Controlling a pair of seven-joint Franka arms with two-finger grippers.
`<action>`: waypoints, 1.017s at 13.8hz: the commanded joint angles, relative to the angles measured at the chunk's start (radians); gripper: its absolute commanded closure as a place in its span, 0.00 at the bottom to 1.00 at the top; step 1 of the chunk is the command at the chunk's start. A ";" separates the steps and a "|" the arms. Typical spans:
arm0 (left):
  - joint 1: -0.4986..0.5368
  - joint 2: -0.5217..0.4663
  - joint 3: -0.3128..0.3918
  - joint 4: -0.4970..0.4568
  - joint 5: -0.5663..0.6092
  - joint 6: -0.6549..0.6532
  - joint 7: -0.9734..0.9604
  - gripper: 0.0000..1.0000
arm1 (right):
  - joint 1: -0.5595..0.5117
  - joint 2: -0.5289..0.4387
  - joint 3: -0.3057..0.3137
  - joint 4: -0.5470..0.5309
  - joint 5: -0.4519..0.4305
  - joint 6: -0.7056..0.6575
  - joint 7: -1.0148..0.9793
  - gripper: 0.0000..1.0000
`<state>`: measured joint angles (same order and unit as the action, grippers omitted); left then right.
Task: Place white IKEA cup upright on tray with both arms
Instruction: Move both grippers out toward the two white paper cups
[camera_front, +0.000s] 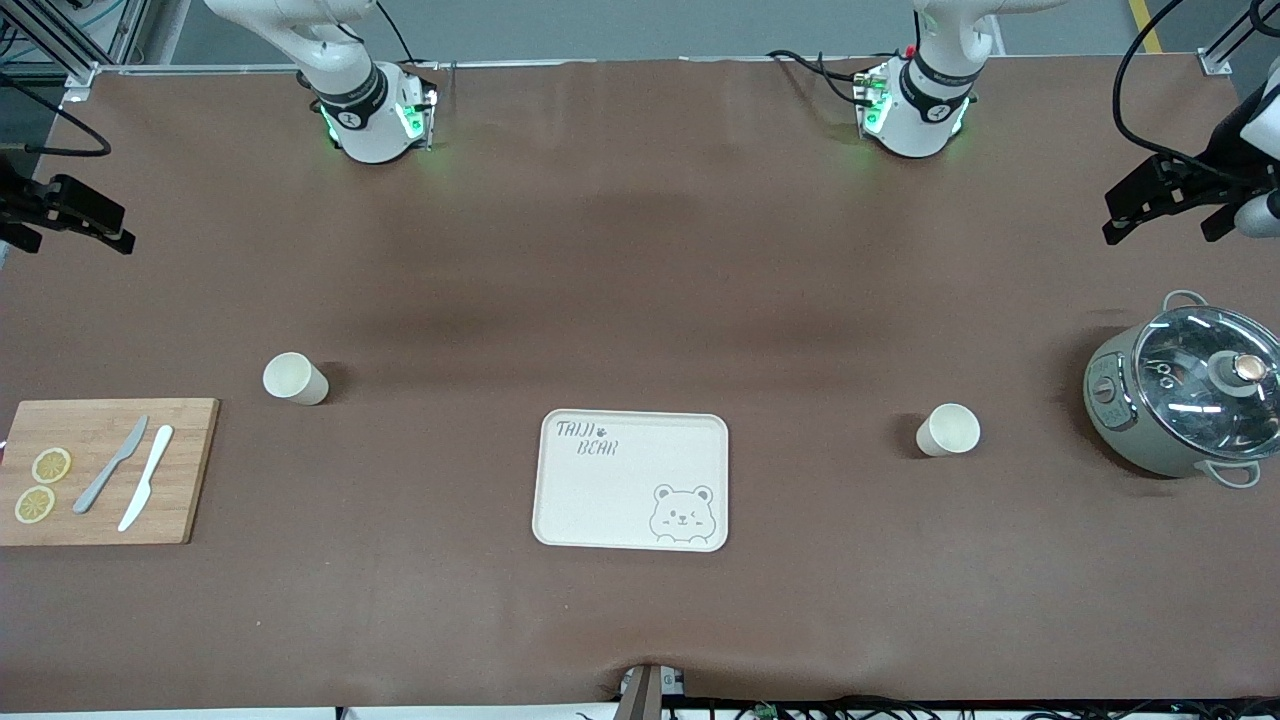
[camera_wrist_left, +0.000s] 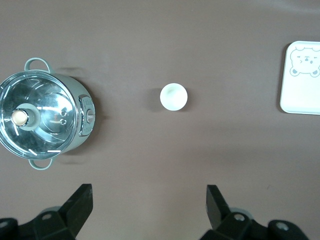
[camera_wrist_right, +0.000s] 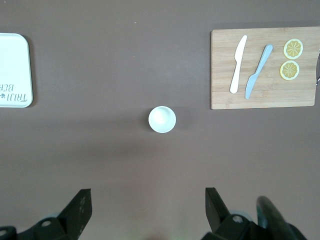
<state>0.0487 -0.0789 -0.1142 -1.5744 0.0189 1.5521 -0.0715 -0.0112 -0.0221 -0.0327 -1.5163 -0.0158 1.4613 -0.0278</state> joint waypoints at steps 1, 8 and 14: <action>0.005 0.010 -0.004 0.022 0.007 -0.023 0.012 0.00 | -0.018 -0.004 0.008 -0.002 0.017 0.002 -0.014 0.00; 0.005 0.120 0.002 0.073 0.062 0.006 -0.007 0.00 | -0.023 0.008 0.007 0.007 0.019 0.001 -0.018 0.00; 0.017 0.185 0.002 -0.120 0.052 0.316 -0.071 0.00 | -0.043 0.040 0.007 0.010 0.017 0.005 -0.020 0.00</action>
<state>0.0604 0.1014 -0.1070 -1.6260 0.0588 1.7824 -0.1221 -0.0349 0.0046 -0.0336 -1.5163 -0.0158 1.4643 -0.0317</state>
